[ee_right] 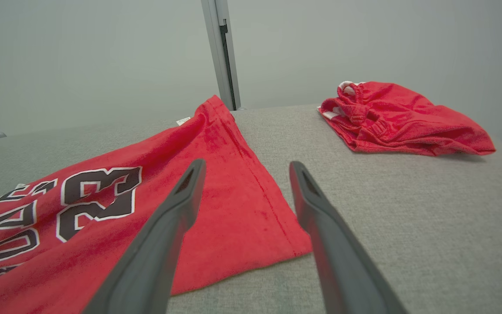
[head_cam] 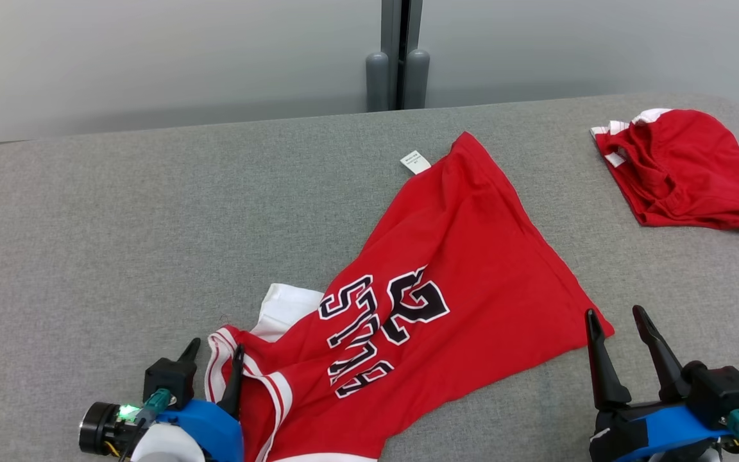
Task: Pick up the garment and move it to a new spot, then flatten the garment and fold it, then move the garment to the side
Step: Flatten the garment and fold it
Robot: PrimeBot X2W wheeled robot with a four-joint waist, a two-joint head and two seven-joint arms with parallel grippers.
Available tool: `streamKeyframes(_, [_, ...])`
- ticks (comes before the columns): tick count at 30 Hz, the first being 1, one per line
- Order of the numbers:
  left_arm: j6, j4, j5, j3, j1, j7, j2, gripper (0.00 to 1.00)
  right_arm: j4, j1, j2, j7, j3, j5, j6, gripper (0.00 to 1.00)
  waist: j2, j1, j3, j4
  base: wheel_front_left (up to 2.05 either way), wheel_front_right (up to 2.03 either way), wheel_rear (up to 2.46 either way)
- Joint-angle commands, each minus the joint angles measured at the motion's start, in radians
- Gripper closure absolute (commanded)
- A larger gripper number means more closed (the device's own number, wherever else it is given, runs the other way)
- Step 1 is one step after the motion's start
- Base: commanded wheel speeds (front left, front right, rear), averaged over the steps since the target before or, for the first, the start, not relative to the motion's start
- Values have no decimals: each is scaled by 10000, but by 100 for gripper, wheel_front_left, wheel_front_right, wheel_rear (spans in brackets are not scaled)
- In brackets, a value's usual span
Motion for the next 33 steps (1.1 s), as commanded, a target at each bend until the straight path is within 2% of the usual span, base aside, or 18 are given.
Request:
streamKeyframes(1, [-68,241,-121,-139,-196,174,-4,0,40,-156,7,-90,0,41,5,0,-1,1,19,-19,0,0,0])
streamKeyframes(4, [-70,516,-464,-596,-314,250,-42,0,96,-208,7,-102,15,80,5,0,-1,1,71,-52,0,0,0])
streamKeyframes(6, [-72,610,-673,-937,-400,219,-11,100,115,-267,7,-123,29,99,5,0,-1,1,105,-58,0,0,0])
streamKeyframes(10, [-46,517,-1058,-1298,-763,-12,209,100,156,-287,7,-183,40,126,5,0,-1,1,149,-41,0,0,0])
streamKeyframes(17, [-47,-23,-1548,-1224,-1791,-303,743,100,85,-393,8,-269,79,127,5,0,-1,1,274,-7,0,0,0])
streamKeyframes(26, [-48,-222,-1521,-1136,-3785,-191,1542,100,62,-746,5,-345,128,69,5,0,-1,1,777,-348,0,0,0])
streamKeyframes(33, [-48,275,-1489,-1392,-4863,-163,2056,100,173,-980,5,-406,95,76,5,0,-1,1,1123,-668,0,0,0])
